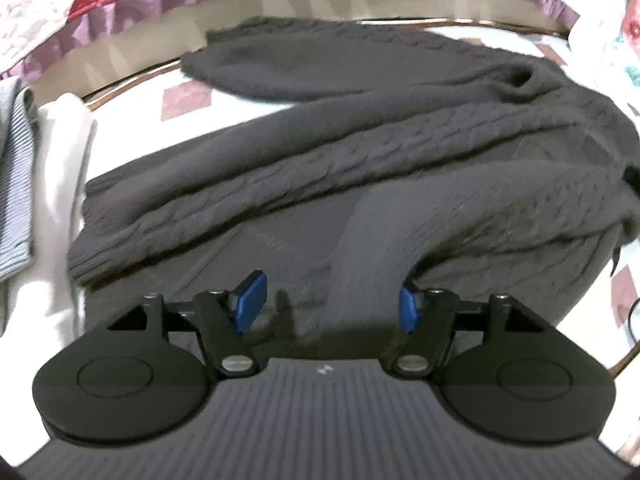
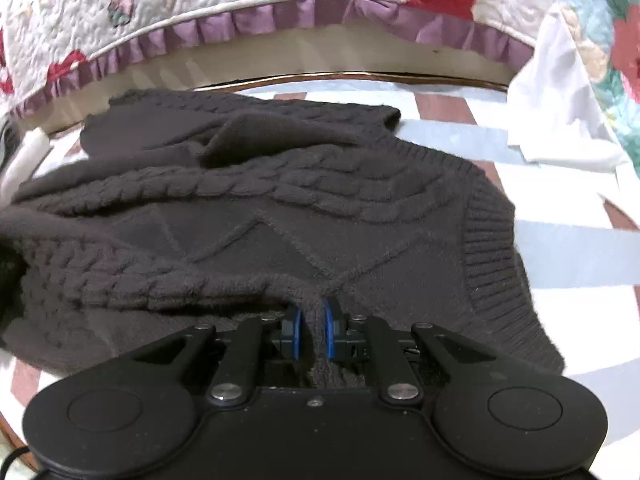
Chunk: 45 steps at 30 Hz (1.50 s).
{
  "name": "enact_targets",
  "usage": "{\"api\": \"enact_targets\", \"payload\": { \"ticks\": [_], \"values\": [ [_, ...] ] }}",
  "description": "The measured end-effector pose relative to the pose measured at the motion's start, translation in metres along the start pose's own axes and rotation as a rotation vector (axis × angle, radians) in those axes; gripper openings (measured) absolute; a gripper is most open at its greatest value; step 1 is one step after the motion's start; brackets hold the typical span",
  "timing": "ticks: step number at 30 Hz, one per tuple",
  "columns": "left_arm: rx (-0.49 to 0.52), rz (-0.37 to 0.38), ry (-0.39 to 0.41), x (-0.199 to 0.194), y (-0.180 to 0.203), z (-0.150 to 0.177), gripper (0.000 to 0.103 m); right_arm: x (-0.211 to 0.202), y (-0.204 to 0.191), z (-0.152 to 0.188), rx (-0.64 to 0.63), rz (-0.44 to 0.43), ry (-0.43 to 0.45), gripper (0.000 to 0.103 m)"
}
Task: Fold clothes
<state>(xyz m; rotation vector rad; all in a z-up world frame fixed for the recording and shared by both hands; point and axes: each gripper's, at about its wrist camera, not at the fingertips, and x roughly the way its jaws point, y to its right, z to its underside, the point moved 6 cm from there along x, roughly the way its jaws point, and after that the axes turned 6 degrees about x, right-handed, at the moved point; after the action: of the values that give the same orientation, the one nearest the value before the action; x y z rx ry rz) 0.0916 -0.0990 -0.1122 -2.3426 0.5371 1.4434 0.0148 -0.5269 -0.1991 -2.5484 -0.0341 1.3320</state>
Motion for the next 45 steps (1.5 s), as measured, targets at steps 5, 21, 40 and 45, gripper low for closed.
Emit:
{"api": "enact_targets", "payload": {
  "ticks": [5, 21, 40, 45],
  "values": [
    [0.045, -0.113, -0.02, -0.002, -0.01, 0.002, 0.082, -0.001, 0.012, 0.001, 0.103, -0.001, -0.022, 0.021],
    [-0.079, -0.141, 0.229, -0.021, -0.023, -0.038, 0.048, -0.008, 0.012, -0.039, 0.102, -0.03, 0.167, 0.016],
    [0.178, 0.547, 0.131, 0.056, 0.239, -0.079, 0.064, -0.061, 0.159, 0.051, 0.981, -0.162, 0.064, 0.057],
    [0.08, 0.594, 0.096, 0.084, 0.254, -0.095, 0.065, -0.035, 0.158, 0.051, 1.065, -0.197, 0.05, 0.06]
  ]
}}
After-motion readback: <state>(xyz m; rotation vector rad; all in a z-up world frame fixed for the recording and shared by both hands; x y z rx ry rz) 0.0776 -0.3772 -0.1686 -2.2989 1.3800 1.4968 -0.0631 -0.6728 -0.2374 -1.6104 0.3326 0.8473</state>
